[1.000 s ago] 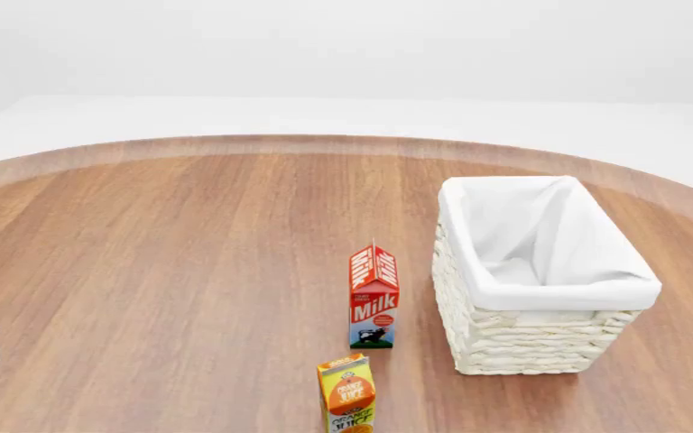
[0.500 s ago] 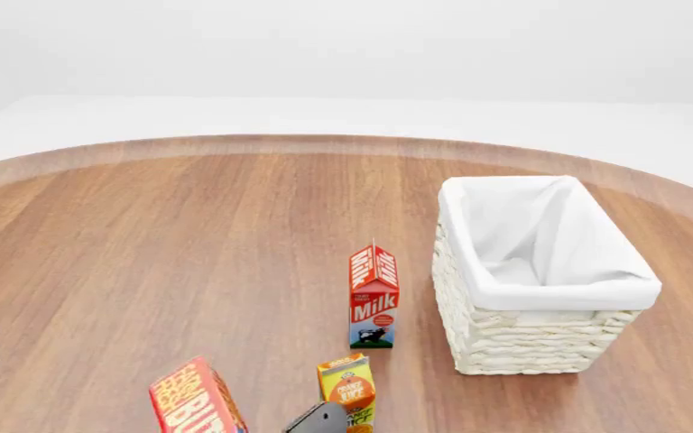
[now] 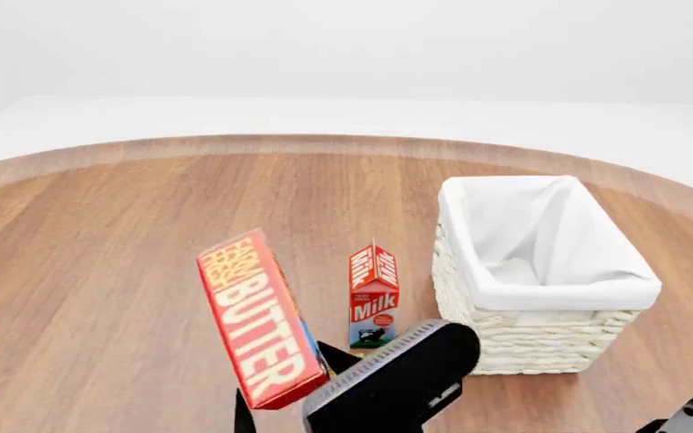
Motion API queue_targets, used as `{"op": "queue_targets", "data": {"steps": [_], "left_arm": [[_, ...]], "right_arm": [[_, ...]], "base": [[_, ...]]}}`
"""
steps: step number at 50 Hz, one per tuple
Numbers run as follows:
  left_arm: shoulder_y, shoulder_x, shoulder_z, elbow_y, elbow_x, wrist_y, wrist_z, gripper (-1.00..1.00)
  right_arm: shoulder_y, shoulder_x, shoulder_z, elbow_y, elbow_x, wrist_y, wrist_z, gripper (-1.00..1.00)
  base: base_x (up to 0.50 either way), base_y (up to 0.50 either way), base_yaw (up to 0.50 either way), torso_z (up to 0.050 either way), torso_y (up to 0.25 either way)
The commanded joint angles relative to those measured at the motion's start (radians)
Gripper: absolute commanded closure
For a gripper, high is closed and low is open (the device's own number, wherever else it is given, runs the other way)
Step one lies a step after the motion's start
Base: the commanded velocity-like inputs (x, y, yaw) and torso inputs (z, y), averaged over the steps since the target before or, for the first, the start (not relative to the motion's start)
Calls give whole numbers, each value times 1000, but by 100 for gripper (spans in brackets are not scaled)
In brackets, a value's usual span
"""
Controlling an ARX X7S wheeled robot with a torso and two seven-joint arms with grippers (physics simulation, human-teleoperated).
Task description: Pick up the cream cheese box and the butter, and put them in the basket.
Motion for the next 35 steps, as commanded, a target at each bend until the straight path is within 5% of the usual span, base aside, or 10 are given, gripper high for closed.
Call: {"op": "queue_targets", "data": {"steps": [1, 7, 12, 24, 35], "left_arm": [[2, 18, -29, 2, 11, 13, 26, -100], [4, 17, -34, 6, 12, 10, 24, -100], [8, 17, -40, 11, 12, 10, 22, -100], [8, 17, -38, 18, 23, 3, 21, -100], [3, 17, -29, 19, 32, -5, 22, -100]], "right_arm": [[204, 101, 194, -82, 168, 63, 42, 100], [164, 214, 562, -82, 387, 286, 44, 100], [156, 339, 693, -80, 449, 353, 34, 100], [189, 632, 863, -15, 440, 368, -118, 100], [267, 679, 894, 60, 424, 435, -192, 100]], "base": [[0, 0, 0, 0, 0], [0, 0, 0, 0, 0], [0, 0, 0, 0, 2], [0, 0, 0, 1, 1], [0, 0, 0, 0, 2]]}}
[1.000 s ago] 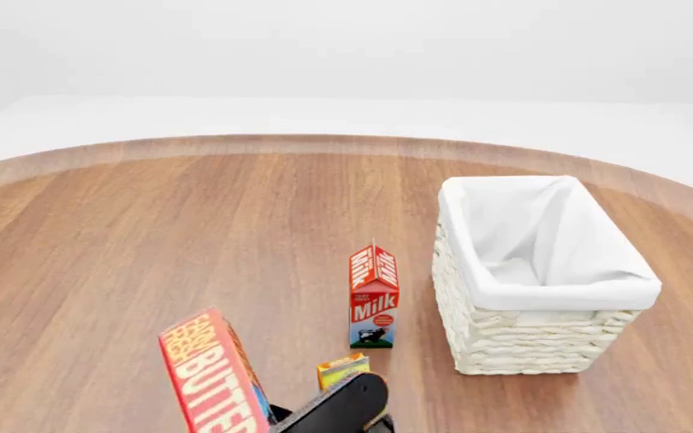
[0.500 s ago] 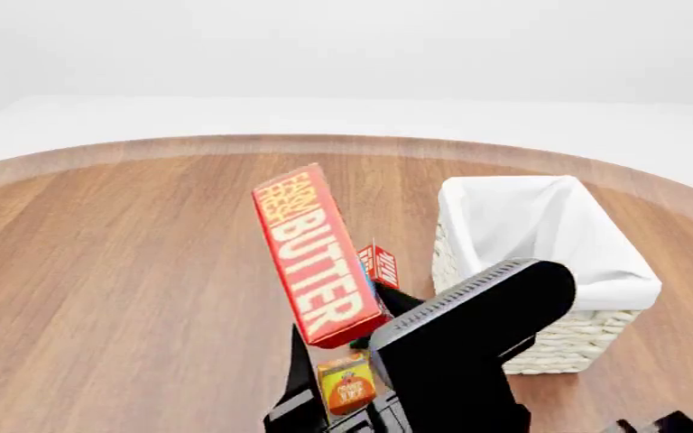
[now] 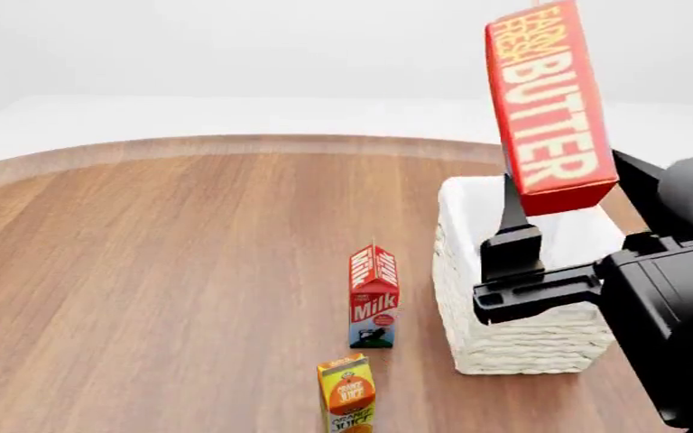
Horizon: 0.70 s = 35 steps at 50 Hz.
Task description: Pick up the cream cheese box and the butter, and put them in the basket.
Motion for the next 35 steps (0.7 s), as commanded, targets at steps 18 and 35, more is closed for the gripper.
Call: {"op": "queue_targets", "data": {"steps": [18, 35], "left_arm": [[4, 18, -35, 2, 13, 15, 25, -100], [5, 15, -38, 14, 16, 4, 23, -100]], "right_arm": [[150, 39, 113, 413, -202, 224, -422, 100], [169, 16, 64, 695, -265, 293, -602, 100]], "base": [[0, 0, 0, 1, 1], [0, 0, 0, 1, 1]]}}
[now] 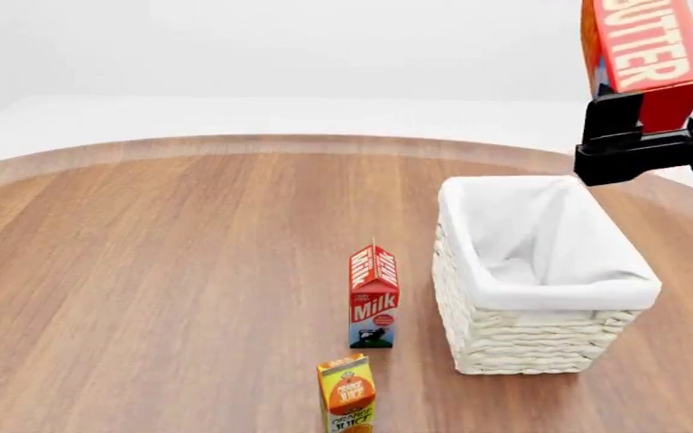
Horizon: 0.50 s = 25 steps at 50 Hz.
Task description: Pick up the cream cheese box and the butter, and put them in the basket.
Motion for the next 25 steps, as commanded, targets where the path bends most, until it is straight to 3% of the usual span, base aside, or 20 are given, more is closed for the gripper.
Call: {"op": "queue_targets", "data": {"steps": [1, 7, 25], "left_arm": [[2, 18, -30, 3, 11, 15, 26, -100], [1, 18, -28, 6, 12, 11, 26, -100], [-9, 17, -13, -2, 12, 4, 30, -100]], "right_arm": [[62, -51, 11, 194, -123, 82, -192, 100], [64, -95, -7, 308, -140, 84, -277, 100], [214, -263, -164, 701, -453, 103, -597, 100]], "base": [[0, 0, 3, 0, 0], [0, 0, 0, 0, 2], [0, 0, 0, 1, 2]]}}
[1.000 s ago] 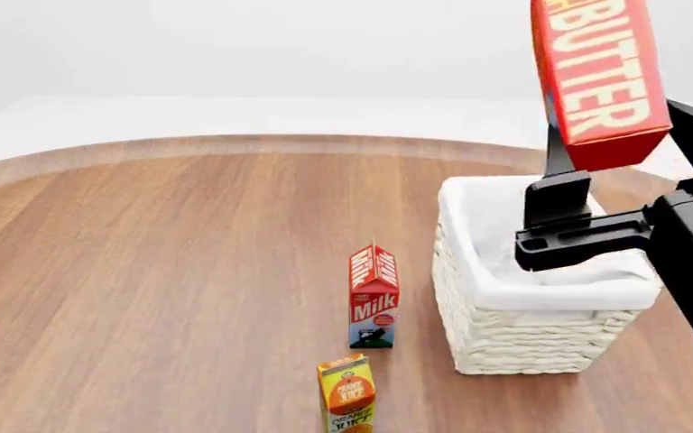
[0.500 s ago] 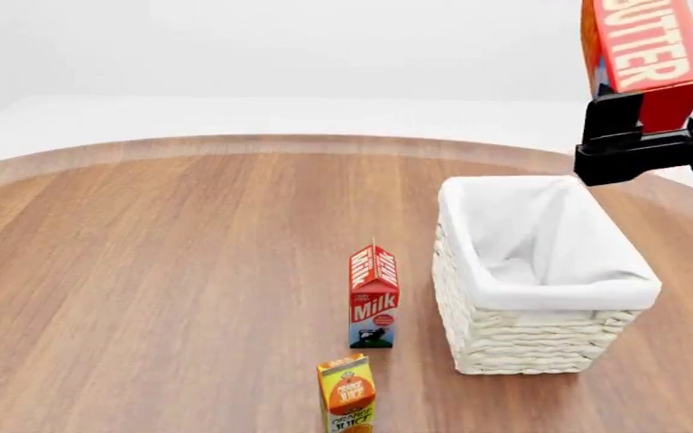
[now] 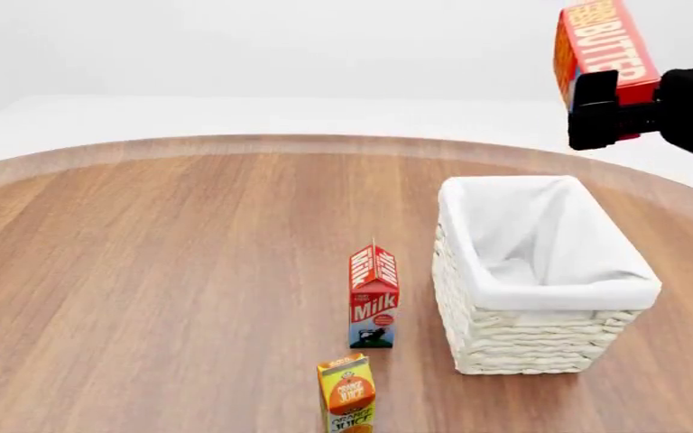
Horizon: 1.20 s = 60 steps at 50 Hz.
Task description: Pick up the cream cheese box and the butter, and put them in the basket.
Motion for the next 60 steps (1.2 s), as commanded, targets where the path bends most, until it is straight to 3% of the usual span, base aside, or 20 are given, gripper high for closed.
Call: {"op": "queue_targets", "data": {"steps": [1, 24, 60], "left_arm": [[-3, 20, -23, -9, 7, 20, 28, -100], [-4, 20, -21, -13, 7, 20, 30, -100], [-8, 21, -19, -18, 10, 20, 31, -100]], "right_arm": [[107, -104, -38, 216, -232, 8, -225, 100], [46, -167, -103, 286, -292, -23, -285, 100], [-147, -208, -96, 396, -290, -155, -303, 100]], "base": [[0, 0, 0, 0, 0], [0, 0, 0, 0, 1], [0, 0, 0, 0, 1]]}}
